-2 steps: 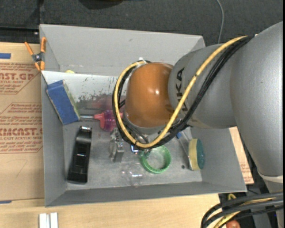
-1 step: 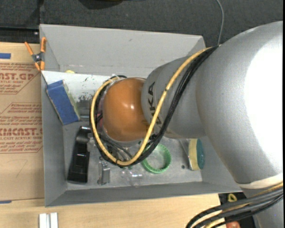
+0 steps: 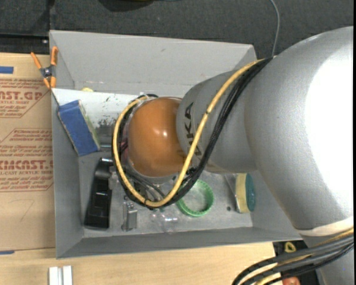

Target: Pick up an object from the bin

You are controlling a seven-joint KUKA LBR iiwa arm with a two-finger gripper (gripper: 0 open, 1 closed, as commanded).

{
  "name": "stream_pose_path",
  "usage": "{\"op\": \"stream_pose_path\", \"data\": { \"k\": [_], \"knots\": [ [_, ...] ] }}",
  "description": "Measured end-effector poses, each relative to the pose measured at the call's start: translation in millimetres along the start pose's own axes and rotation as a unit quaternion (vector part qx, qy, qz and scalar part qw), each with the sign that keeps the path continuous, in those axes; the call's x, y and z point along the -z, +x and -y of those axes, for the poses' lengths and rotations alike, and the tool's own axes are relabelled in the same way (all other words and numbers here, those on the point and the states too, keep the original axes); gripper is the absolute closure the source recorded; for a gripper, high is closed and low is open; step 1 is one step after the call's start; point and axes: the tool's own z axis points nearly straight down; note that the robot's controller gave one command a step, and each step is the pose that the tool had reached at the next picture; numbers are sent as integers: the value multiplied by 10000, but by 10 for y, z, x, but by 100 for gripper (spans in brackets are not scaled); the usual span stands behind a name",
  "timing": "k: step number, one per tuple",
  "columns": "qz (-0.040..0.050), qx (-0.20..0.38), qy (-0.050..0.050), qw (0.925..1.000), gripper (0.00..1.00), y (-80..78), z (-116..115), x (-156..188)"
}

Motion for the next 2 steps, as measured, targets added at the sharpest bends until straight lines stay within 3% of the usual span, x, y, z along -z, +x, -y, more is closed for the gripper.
{"op": "stream_pose_path", "data": {
  "k": [1,2],
  "knots": [
    [44,752,-4,9972,0,34,-503,-313],
    [-27,1315,17,9913,0,-264,-444,-406]
  ]
}}
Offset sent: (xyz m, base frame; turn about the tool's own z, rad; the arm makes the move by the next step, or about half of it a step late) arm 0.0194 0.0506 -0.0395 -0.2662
